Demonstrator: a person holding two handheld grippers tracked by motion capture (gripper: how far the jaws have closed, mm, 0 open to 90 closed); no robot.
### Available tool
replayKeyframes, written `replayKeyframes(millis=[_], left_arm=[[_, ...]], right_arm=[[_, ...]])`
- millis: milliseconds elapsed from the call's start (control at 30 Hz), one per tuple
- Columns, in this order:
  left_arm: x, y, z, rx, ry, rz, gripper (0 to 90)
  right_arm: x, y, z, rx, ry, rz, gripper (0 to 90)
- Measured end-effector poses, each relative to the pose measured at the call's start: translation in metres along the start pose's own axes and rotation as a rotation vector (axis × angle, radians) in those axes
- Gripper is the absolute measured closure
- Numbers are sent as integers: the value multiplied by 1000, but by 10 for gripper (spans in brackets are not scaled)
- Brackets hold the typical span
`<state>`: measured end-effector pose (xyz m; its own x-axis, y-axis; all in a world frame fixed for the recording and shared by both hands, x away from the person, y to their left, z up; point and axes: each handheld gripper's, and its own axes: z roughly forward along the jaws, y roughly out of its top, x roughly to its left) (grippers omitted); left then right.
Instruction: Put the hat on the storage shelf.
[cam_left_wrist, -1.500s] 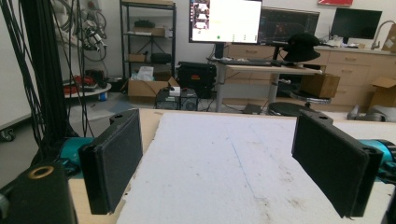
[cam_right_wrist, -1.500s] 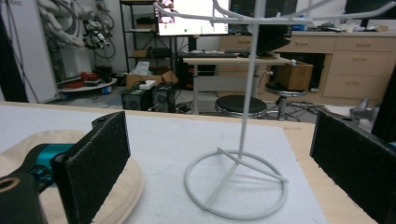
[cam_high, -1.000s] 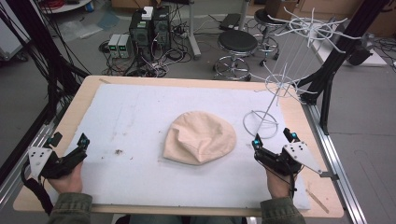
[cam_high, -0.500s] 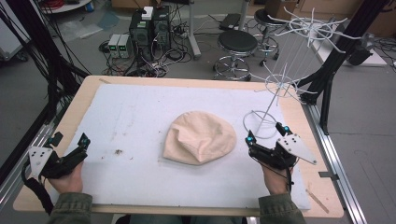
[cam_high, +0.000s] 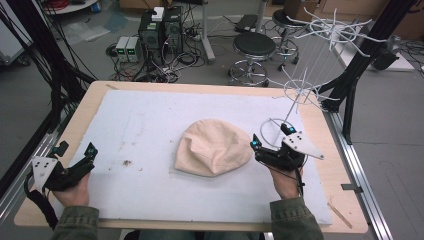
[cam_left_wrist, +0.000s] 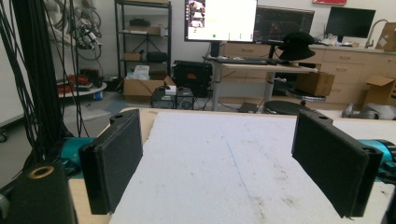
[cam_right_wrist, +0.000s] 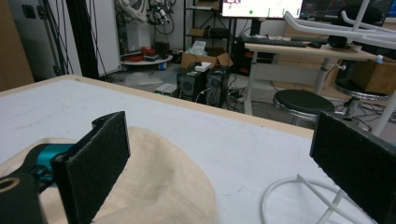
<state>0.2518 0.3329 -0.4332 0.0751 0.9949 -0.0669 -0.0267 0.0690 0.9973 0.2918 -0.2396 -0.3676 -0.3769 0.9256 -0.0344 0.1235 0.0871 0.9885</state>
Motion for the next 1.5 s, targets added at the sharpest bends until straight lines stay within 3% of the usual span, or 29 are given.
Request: replayKeyframes(millis=[267, 633, 1067, 1500], left_arm=[[0, 0, 0, 3, -5, -5, 167], [-1, -1, 2, 2, -11, -4, 168], [-1, -1, 3, 0, -18, -4, 168], [-1, -1, 3, 0, -21, -6, 168]], right_arm=[[-3, 3, 9, 30, 25, 23, 40], [6, 5, 33, 80, 68, -6, 40], [3, 12, 54, 113, 92, 13, 39], [9, 18, 80, 151, 132, -12, 40]])
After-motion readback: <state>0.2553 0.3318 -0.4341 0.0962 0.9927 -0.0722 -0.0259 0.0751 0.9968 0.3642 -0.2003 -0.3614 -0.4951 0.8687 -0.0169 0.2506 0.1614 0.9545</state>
